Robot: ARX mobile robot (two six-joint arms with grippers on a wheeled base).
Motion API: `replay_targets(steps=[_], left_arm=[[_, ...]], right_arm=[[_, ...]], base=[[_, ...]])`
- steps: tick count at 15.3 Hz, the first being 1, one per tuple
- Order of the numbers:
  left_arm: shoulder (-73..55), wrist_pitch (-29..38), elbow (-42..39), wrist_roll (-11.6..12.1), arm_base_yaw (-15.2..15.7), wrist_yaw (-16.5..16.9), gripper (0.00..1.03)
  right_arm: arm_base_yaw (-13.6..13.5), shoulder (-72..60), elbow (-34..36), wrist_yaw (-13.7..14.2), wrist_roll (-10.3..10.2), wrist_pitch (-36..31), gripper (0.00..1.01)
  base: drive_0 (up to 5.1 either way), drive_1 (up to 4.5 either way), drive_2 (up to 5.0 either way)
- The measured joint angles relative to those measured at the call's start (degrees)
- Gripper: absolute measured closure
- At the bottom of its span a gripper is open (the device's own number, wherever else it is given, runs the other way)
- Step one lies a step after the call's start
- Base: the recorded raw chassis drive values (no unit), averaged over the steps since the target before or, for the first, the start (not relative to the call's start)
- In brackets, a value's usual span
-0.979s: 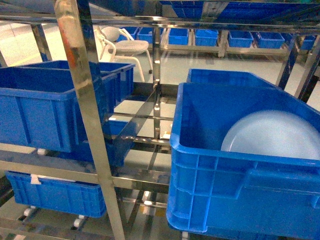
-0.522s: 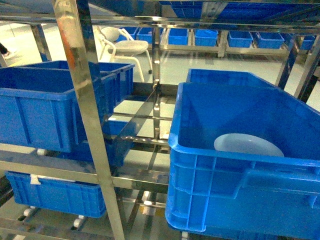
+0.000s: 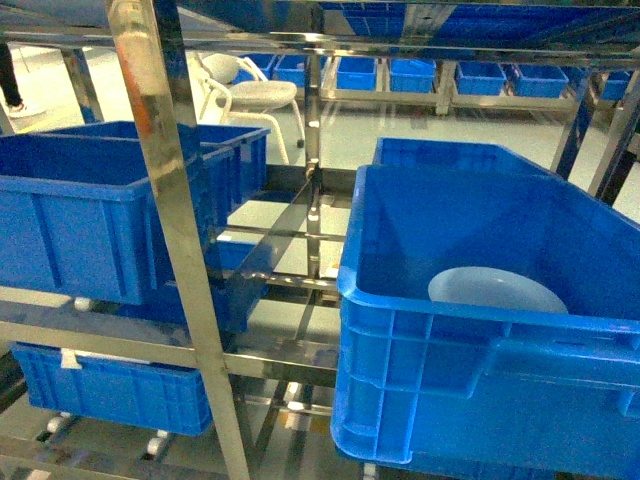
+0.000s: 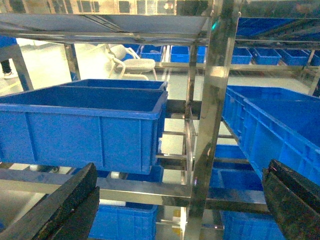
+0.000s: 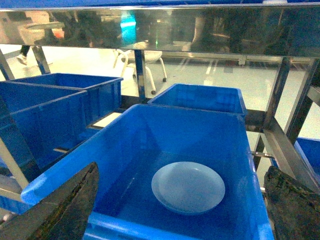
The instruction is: Place blue tray on left shelf second layer neatly
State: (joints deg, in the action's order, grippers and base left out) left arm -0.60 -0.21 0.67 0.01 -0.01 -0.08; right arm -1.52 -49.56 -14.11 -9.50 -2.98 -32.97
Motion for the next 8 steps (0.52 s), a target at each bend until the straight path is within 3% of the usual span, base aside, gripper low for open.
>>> replay_targets(steps=[3, 4, 6, 8], left_arm=[[0.0, 0.0, 0.0, 0.0, 0.0, 0.0, 0.05], [0.0, 0.0, 0.0, 0.0, 0.0, 0.0, 0.05], [0.0, 0.0, 0.0, 0.0, 0.0, 0.0, 0.05], [0.0, 0.0, 0.0, 0.0, 0.0, 0.0, 0.05]], right_arm=[[-0.9, 8.8, 2.7, -0.2, 0.0, 6.8, 0.03], [-3.5, 18.7, 5.7, 0.8, 0.0, 14.7, 0.03], [-6.3, 29.3, 7.7, 3.6, 0.0, 25.0, 0.03], [-10.7, 35.5, 8.1, 7.9, 0.5, 31.1, 0.03]], base=[[0.0, 0.0, 0.0], [0.0, 0.0, 0.0], [0.0, 0.0, 0.0], [0.0, 0.0, 0.0]])
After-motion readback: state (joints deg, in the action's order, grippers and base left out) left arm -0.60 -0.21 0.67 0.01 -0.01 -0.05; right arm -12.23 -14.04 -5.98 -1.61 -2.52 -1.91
